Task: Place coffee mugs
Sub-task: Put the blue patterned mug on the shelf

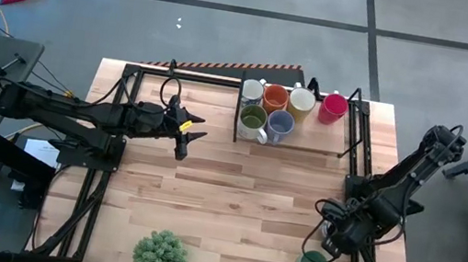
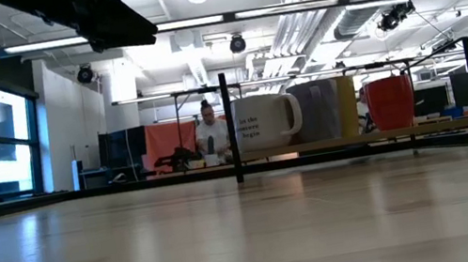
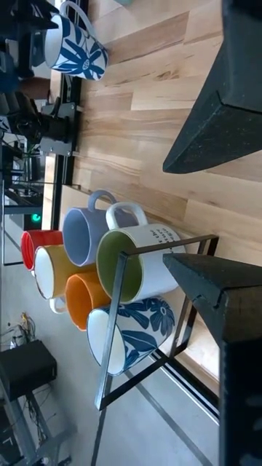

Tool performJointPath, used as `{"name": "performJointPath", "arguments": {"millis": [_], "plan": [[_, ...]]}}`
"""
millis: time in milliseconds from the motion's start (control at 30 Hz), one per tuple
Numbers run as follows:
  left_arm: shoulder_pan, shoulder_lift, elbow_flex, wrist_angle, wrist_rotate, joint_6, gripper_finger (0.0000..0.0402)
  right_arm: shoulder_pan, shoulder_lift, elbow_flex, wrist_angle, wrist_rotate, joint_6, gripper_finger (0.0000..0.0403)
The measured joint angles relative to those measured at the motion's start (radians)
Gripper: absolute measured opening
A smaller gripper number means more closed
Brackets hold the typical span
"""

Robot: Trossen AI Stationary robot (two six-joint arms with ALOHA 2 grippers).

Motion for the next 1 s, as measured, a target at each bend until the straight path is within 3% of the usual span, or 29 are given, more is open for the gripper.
{"name": "performJointPath", "arguments": {"millis": [500, 1000], "plan": [[0.000, 0.000, 0.000, 0.000, 0.000, 0.003, 0.0180, -0.035, 0.130, 0.000, 0.006, -0.071, 0.007, 0.0058], [0.000, 0.000, 0.000, -0.001, 0.001, 0.000, 0.0180, -0.099, 0.229, 0.000, 0.019, -0.047, 0.006, 0.0058]]}}
